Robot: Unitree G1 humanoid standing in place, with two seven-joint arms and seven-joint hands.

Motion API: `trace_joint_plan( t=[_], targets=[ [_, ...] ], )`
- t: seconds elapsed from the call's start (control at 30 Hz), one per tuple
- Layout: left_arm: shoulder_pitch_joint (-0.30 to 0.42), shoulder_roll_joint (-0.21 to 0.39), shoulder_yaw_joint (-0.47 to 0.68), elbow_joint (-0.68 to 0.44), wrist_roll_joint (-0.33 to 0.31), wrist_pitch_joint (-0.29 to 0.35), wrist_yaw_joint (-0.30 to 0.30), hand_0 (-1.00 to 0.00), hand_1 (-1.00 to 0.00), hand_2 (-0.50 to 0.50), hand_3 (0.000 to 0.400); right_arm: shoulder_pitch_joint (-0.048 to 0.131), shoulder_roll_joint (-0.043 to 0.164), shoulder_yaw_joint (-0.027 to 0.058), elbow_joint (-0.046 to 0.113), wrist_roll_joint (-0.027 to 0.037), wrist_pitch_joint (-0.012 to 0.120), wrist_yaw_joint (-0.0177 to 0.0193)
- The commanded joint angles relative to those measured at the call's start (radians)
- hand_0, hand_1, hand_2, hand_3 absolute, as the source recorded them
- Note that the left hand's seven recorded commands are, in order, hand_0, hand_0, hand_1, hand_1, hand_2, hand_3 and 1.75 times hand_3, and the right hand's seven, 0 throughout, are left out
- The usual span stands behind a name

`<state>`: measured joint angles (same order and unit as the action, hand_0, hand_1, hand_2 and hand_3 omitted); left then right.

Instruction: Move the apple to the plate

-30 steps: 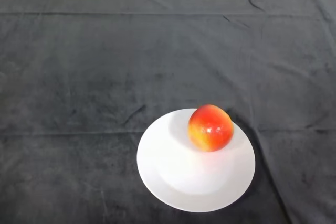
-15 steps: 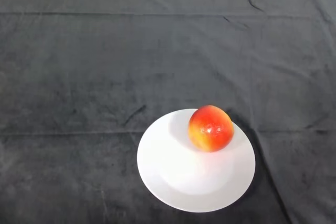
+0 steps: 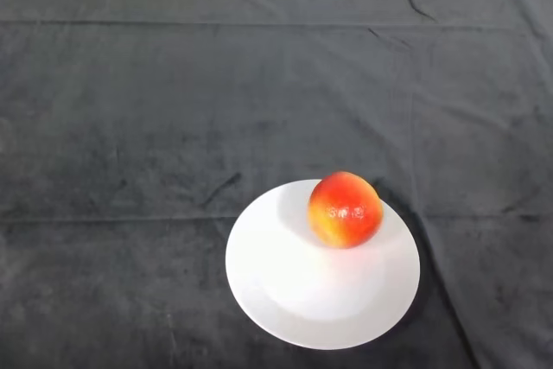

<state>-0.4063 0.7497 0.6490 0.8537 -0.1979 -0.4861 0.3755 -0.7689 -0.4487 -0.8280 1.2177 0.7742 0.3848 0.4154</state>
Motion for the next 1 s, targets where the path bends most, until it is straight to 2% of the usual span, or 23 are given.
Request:
trace_joint_plan(
  t=[0.03,0.4,1.0],
  targets=[
    [0.025,0.074,0.033,0.046,-0.010,-0.023,0.015,0.00,0.00,0.00,0.000,-0.050,-0.031,0.0005,-0.005,0.0281,0.000,0.0016],
    [0.009,0.065,0.030,0.053,-0.004,-0.030,0.030,0.00,0.00,0.00,0.000,-0.051,-0.031,0.0000,-0.002,0.0278,0.000,0.0026],
    [0.007,0.068,0.029,0.065,-0.008,-0.031,0.009,0.00,0.00,0.00,0.000,-0.052,-0.032,-0.0003,-0.001,0.0271,0.000,0.0036]
  ],
)
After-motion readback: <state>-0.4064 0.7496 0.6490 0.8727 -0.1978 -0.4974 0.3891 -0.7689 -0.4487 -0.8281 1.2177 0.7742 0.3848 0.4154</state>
